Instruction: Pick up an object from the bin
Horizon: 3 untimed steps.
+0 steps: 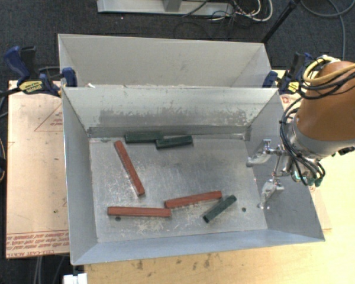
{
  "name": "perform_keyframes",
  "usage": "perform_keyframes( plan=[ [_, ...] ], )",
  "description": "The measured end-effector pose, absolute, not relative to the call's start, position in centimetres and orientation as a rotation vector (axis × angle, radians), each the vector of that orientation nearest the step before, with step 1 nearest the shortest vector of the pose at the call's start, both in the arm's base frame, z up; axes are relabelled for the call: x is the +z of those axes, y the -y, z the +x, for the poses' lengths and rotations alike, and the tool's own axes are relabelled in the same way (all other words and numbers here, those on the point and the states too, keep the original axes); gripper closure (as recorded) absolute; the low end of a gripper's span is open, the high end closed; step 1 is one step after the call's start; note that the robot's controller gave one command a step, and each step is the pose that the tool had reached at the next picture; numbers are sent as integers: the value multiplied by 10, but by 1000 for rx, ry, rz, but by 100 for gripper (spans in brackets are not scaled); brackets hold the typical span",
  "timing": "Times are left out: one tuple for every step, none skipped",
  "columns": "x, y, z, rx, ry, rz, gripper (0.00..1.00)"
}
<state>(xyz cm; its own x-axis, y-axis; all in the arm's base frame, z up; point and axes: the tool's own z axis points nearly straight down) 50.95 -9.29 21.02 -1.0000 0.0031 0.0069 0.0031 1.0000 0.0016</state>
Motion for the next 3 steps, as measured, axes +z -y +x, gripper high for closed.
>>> perform_keyframes(
  plan=[
    [214, 92, 511, -1, 3142, 0, 0],
    [144, 51, 525, 0, 3147, 66, 0],
    [143, 4, 525, -3, 3121, 319, 0]
  ],
)
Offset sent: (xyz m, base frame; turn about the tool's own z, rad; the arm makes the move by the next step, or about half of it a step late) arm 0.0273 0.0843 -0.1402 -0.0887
